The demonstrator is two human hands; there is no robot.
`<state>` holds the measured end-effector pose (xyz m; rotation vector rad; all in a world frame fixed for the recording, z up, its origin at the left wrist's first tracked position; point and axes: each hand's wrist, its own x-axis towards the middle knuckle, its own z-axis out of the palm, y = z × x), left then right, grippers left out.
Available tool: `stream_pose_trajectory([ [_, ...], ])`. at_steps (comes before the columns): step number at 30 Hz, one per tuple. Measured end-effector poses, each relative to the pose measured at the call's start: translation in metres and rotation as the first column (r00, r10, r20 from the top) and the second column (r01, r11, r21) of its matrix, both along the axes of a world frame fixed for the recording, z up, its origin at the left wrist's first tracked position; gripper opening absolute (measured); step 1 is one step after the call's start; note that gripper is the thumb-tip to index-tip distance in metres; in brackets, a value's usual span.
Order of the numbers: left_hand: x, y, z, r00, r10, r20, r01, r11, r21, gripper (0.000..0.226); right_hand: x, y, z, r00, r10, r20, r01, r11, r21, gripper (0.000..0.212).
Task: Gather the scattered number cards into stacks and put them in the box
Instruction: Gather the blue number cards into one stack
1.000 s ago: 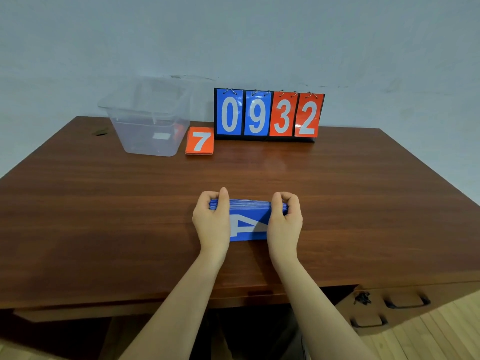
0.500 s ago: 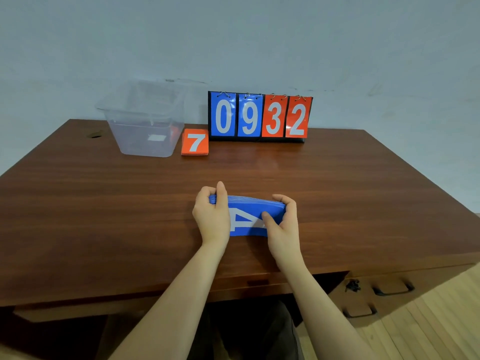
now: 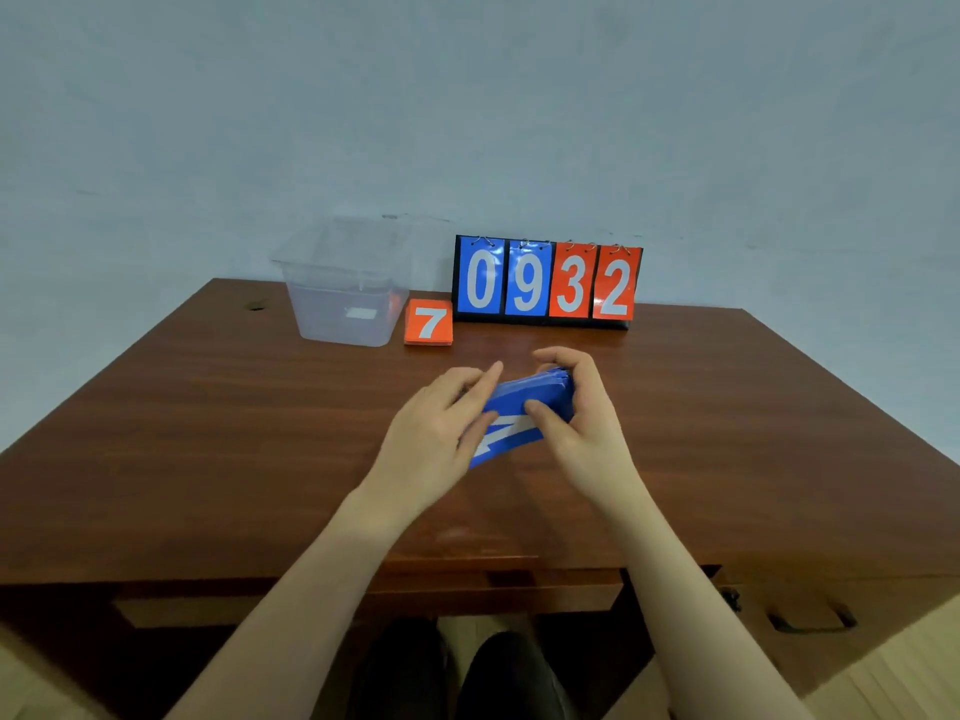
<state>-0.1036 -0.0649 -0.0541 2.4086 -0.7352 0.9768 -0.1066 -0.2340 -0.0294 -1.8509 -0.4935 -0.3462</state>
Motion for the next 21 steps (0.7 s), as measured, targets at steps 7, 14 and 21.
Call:
stream_pose_trajectory([
  [7, -0.019, 0.001, 0.008, 0.998, 0.040, -0.042, -0.050, 0.953, -0.300, 0.042, 0.002, 0.027, -0.005, 0.976, -0.210, 0.054, 0.203, 0.972, 0.118, 0.049],
  [14, -0.014, 0.006, 0.017, 0.959, 0.038, -0.282, -0.226, 0.704, -0.673, 0.041, 0.003, 0.053, -0.018, 0.971, -0.057, -0.234, 0.139, 0.926, 0.351, 0.036],
  [21, 0.056, 0.025, 0.015, 0.935, 0.139, -0.326, -0.338, 0.625, -0.704, 0.044, 0.075, 0.104, -0.006, 0.962, -0.067, -0.265, 0.165, 0.916, 0.367, 0.037],
])
